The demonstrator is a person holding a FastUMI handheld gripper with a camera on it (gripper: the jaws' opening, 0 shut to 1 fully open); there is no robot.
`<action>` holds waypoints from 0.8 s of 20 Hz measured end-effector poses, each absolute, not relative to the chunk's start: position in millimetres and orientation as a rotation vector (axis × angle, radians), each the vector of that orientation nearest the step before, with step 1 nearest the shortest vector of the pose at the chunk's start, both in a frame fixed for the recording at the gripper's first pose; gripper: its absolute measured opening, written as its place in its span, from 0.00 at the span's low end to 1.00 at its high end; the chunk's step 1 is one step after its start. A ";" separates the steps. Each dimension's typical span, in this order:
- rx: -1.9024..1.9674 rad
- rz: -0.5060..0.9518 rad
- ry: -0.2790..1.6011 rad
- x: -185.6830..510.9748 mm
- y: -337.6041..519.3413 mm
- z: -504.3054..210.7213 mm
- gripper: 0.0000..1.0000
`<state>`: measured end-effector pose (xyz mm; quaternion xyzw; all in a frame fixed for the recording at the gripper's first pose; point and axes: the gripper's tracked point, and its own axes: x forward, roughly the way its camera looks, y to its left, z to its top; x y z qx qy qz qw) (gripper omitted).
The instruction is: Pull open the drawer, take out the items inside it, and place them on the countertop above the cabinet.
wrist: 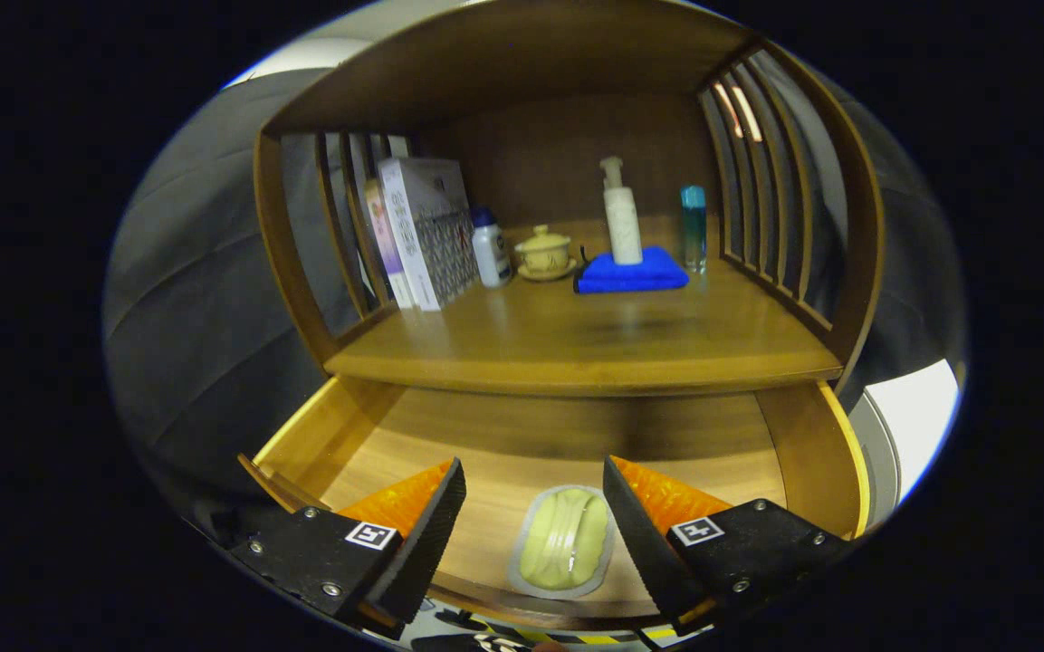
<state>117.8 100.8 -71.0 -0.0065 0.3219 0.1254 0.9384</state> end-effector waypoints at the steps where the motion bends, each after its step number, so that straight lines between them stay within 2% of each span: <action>1: -0.037 0.256 0.694 121.0 98.4 -80.3 0.95; 8: -0.045 0.263 0.937 125.4 95.0 -123.1 0.94; 12: -0.026 0.244 1.017 122.6 92.9 -135.1 0.90; 16: -0.017 0.223 1.059 122.3 85.8 -144.7 0.78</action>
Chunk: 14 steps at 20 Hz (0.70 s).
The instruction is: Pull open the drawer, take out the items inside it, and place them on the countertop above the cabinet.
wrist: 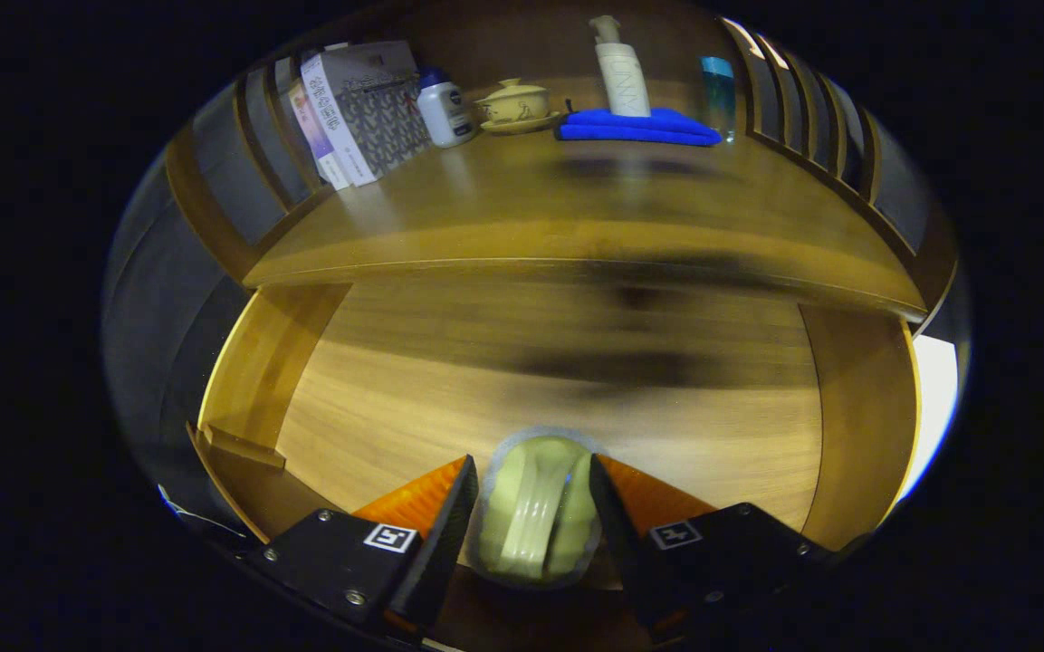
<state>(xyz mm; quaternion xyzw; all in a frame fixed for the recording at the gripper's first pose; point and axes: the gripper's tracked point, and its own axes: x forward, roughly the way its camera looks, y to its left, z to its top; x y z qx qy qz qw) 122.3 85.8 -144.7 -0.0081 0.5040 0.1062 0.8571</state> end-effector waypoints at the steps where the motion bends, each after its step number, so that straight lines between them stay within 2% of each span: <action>1: -0.024 0.217 1.056 121.8 82.2 -144.3 0.68; 2: -0.010 0.220 1.054 123.5 80.7 -142.7 0.63; 3: 0.009 0.229 1.049 123.2 82.4 -141.9 0.47; 4: 0.020 0.234 1.044 124.8 83.2 -140.3 0.44; 5: 0.021 0.244 1.040 122.3 82.8 -139.8 0.31; 9: 0.010 0.267 0.967 126.2 81.9 -133.9 0.21; 14: 0.050 0.288 0.898 129.2 83.0 -115.0 0.20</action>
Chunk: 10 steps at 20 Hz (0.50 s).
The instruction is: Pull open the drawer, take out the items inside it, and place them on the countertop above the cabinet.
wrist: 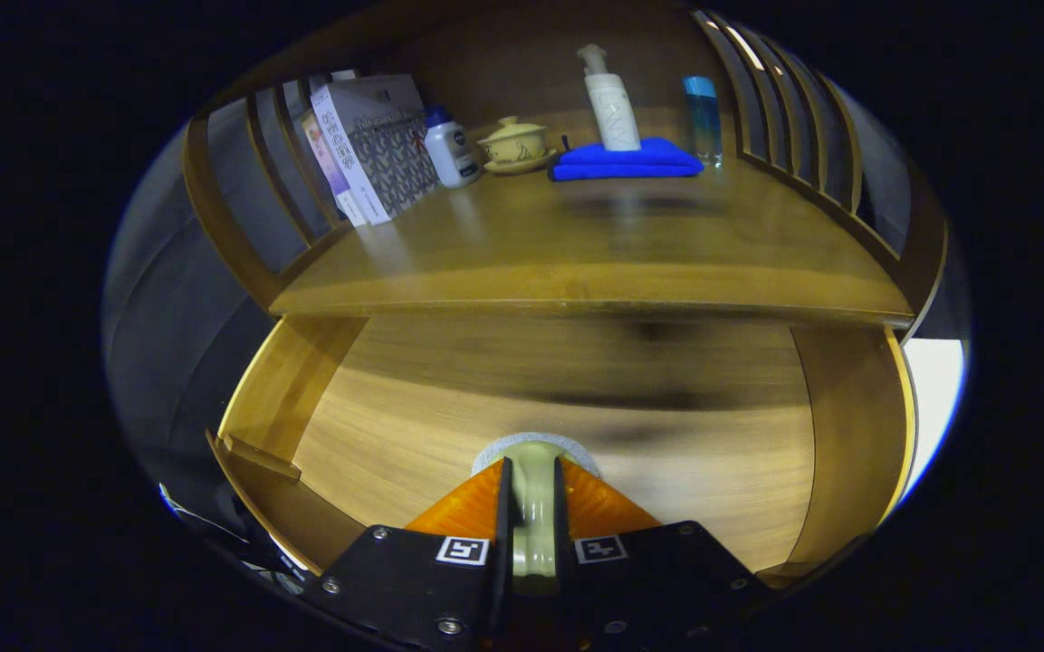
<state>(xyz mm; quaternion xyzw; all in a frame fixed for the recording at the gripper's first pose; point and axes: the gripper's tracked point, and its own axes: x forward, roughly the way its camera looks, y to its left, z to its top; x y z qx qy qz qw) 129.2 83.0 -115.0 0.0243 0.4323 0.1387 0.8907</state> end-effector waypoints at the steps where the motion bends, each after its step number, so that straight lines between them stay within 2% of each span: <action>1: 0.049 0.295 0.878 130.1 83.1 -108.0 0.20; 10: 0.051 0.329 0.650 149.5 86.8 -19.7 0.20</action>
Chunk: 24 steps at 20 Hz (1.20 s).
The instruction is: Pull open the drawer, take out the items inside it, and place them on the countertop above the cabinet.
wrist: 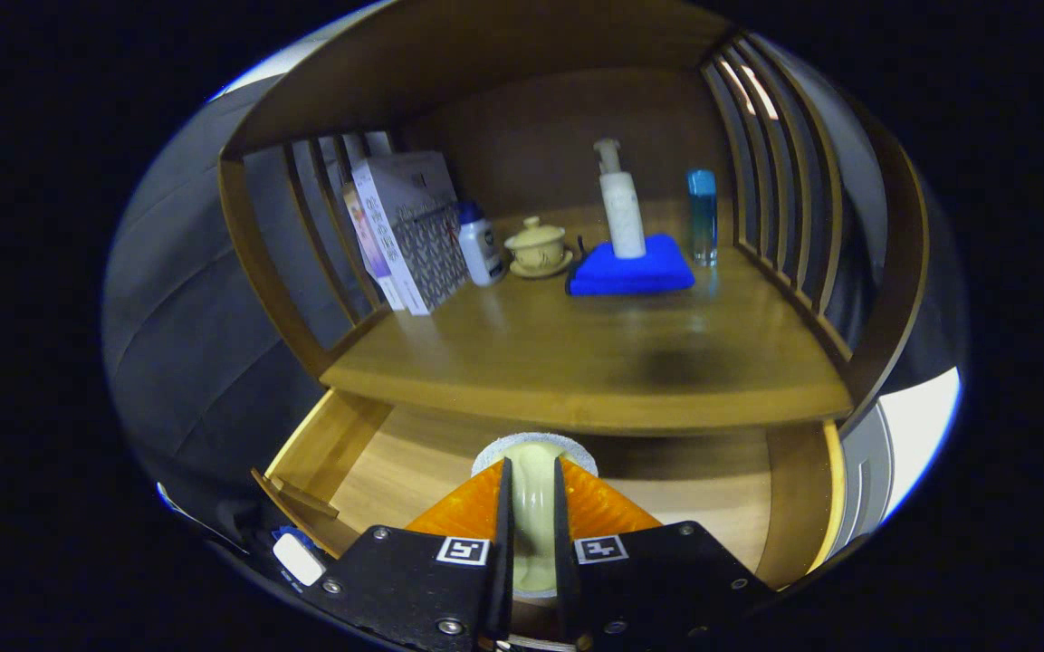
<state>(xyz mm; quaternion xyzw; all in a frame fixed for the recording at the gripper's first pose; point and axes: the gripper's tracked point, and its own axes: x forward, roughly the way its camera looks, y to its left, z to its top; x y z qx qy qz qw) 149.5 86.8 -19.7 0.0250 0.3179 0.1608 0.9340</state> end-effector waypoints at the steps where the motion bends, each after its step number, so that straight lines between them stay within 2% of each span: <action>1: 0.048 0.334 0.630 149.5 88.5 -10.9 0.20; 11: 0.069 0.289 0.504 199.6 106.5 49.5 0.20; 19: 0.136 0.167 0.537 257.2 101.2 32.8 0.20; 24: 0.079 0.060 0.489 281.2 78.3 23.7 0.25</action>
